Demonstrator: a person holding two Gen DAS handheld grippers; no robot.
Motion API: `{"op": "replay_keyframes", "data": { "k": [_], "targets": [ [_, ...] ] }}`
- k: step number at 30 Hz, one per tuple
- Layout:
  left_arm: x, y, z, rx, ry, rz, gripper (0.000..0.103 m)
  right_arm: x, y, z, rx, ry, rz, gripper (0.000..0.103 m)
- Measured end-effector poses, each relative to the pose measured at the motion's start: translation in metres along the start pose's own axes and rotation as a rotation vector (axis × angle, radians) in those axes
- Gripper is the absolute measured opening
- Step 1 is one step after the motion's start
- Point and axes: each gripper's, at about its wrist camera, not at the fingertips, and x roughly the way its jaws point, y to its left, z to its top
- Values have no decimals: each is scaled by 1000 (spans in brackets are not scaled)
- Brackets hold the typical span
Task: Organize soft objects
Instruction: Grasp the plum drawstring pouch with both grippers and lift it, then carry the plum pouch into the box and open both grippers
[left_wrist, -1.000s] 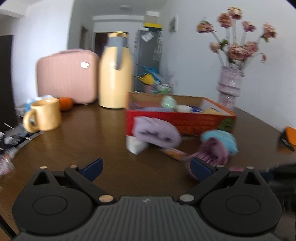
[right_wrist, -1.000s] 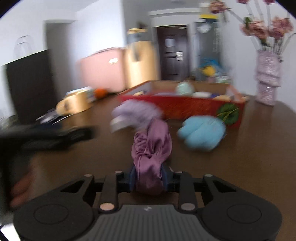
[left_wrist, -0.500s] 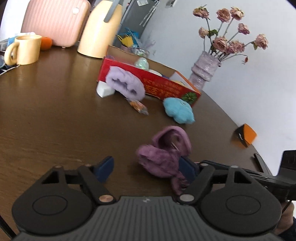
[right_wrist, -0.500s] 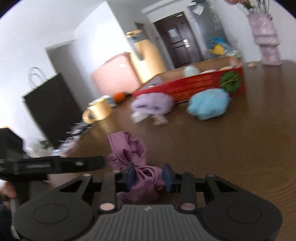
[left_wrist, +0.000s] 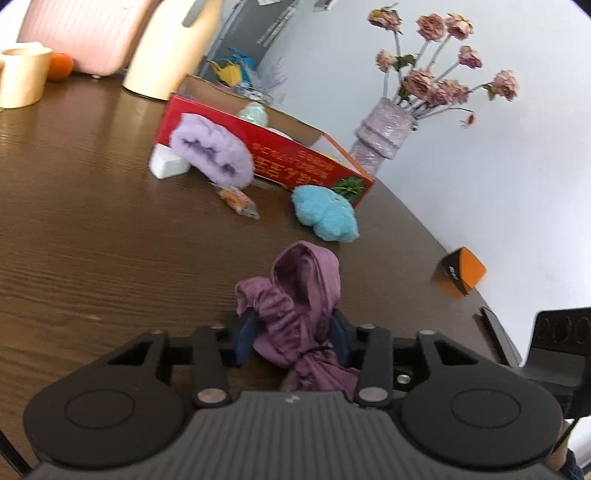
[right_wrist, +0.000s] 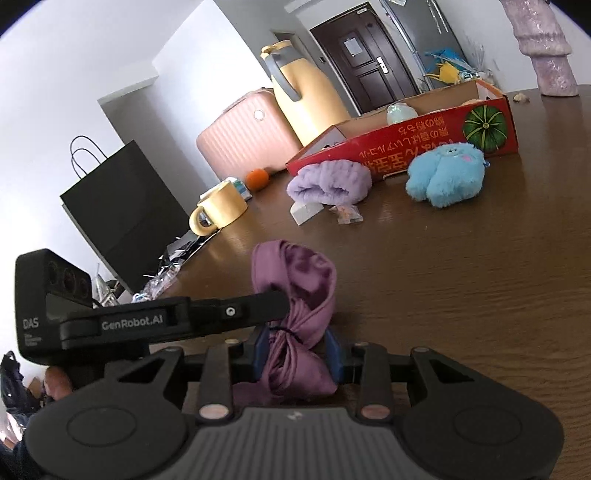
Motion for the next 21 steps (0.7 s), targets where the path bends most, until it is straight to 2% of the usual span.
{"op": "replay_keyframes", "data": {
  "k": [4, 6, 12, 16, 19, 21],
  "targets": [
    [0, 4, -2, -14, -10, -22, 21, 9, 1, -1, 17, 3, -3, 31],
    [-1, 7, -3, -26, -16, -30, 16, 13, 4, -2, 22, 3, 1, 25],
    [-8, 8, -5, 2, -51, -15, 13, 24, 15, -1, -13, 22, -3, 15],
    [-12, 5, -2, 21, -56, -19, 11, 19, 23, 1, -31, 2, -38, 9],
    [-15, -5, 13, 53, -84, -58, 10, 6, 31, 10, -66, -54, -64, 9],
    [-11, -15, 35, 86, -94, -84, 11, -3, 30, 29, -87, -90, -74, 9]
  ]
}}
